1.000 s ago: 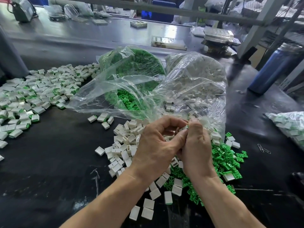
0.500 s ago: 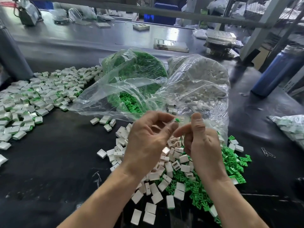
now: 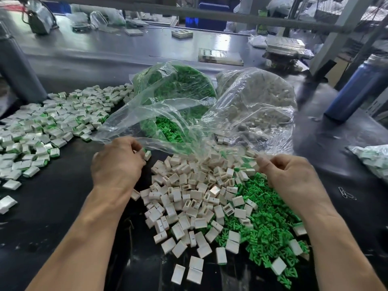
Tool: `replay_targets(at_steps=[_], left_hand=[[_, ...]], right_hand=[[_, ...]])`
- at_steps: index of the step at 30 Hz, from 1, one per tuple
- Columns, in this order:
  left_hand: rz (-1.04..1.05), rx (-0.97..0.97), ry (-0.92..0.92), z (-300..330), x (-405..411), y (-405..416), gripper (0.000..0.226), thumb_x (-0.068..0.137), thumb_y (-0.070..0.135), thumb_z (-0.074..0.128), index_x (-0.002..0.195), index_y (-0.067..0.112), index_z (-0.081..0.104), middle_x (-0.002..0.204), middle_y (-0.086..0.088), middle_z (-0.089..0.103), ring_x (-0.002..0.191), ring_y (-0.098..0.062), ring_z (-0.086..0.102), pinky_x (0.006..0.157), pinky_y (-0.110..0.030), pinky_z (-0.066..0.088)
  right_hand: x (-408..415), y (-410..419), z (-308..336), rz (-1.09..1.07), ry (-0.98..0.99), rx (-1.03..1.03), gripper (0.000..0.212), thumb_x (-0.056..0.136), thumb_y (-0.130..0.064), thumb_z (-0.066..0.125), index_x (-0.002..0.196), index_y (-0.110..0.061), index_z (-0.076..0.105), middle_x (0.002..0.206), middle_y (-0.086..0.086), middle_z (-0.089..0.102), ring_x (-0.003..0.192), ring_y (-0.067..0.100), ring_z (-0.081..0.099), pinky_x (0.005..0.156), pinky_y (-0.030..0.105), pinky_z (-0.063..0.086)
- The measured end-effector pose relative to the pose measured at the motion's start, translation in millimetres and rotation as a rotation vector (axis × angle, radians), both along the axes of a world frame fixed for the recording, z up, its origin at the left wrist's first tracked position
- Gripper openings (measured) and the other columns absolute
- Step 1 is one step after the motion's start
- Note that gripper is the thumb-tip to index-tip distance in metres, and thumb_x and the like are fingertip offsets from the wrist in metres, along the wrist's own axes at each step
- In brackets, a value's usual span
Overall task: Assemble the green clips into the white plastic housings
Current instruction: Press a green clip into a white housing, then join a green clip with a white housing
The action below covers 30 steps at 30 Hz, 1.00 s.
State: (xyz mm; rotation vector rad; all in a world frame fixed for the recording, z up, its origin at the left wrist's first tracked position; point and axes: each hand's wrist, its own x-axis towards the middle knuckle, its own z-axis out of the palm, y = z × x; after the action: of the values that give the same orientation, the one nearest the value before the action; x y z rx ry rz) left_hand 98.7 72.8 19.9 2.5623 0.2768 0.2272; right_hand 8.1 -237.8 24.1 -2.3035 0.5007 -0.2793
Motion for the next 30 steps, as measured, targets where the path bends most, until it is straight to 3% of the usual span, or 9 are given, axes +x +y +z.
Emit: replay_targets(at_steps=[8,11,14,18,22,27,30], left_hand=[[0.009,0.121,0.009,-3,-1,-4,0.022,0.094,0.038,0.074,0.112,0.026,0.072,0.116,-0.005,0.068,0.103,-0.029,0.065,0.093,-0.046,0.054],[-0.042,0.122,-0.090,1,-11,-11,0.019,0.095,0.042,0.071,0.096,0.023,0.069,0.097,-0.001,0.068,0.084,-0.022,0.064,0.075,-0.039,0.054],[-0.231,-0.079,-0.136,5,-27,-29,0.018,0.097,0.042,0.067,0.088,0.028,0.062,0.077,0.011,0.065,0.065,-0.003,0.063,0.058,-0.023,0.053],[-0.506,-0.169,-0.083,4,-41,-59,0.013,0.093,0.042,0.068,0.100,0.031,0.066,0.095,0.016,0.064,0.083,0.001,0.062,0.084,-0.031,0.061],[-0.557,-0.122,-0.060,-2,-46,-76,0.036,0.087,0.053,0.070,0.116,0.033,0.067,0.122,0.013,0.060,0.107,-0.012,0.063,0.106,-0.039,0.051],[-0.514,-0.015,-0.105,-8,-44,-80,0.040,0.087,0.050,0.075,0.121,0.034,0.065,0.124,0.010,0.061,0.107,-0.010,0.062,0.115,-0.036,0.041],[-0.507,0.011,-0.141,-10,-44,-82,0.033,0.090,0.041,0.075,0.120,0.031,0.064,0.117,0.009,0.063,0.106,-0.010,0.059,0.110,-0.039,0.047]], right_hand=[[-4,-8,4,0.075,0.121,0.076,0.021,0.087,-0.053,0.078,0.081,-0.033,0.077,0.071,-0.010,0.073,0.076,0.013,0.070,0.066,0.031,0.050],[-5,-9,6,0.102,0.135,0.098,0.012,0.085,-0.050,0.081,0.081,-0.040,0.077,0.072,-0.013,0.072,0.074,0.011,0.068,0.063,0.026,0.047],[-8,-10,8,0.125,0.162,0.114,0.010,0.082,-0.048,0.085,0.084,-0.043,0.076,0.075,-0.013,0.074,0.073,0.009,0.068,0.063,0.023,0.046],[-9,-10,10,0.160,0.220,0.086,0.017,0.077,-0.045,0.090,0.084,-0.041,0.075,0.079,-0.007,0.072,0.071,0.010,0.064,0.063,0.025,0.048],[-9,-6,7,0.189,0.257,0.108,0.020,0.077,-0.038,0.092,0.089,-0.037,0.076,0.076,-0.007,0.065,0.065,0.008,0.058,0.061,0.028,0.051],[-6,1,4,0.204,0.241,-0.005,0.018,0.082,-0.036,0.089,0.093,-0.036,0.075,0.076,-0.009,0.064,0.064,0.009,0.057,0.059,0.026,0.047],[-6,4,2,0.199,0.197,-0.086,0.012,0.085,-0.037,0.086,0.085,-0.038,0.074,0.076,-0.011,0.067,0.068,0.007,0.062,0.059,0.023,0.048]])
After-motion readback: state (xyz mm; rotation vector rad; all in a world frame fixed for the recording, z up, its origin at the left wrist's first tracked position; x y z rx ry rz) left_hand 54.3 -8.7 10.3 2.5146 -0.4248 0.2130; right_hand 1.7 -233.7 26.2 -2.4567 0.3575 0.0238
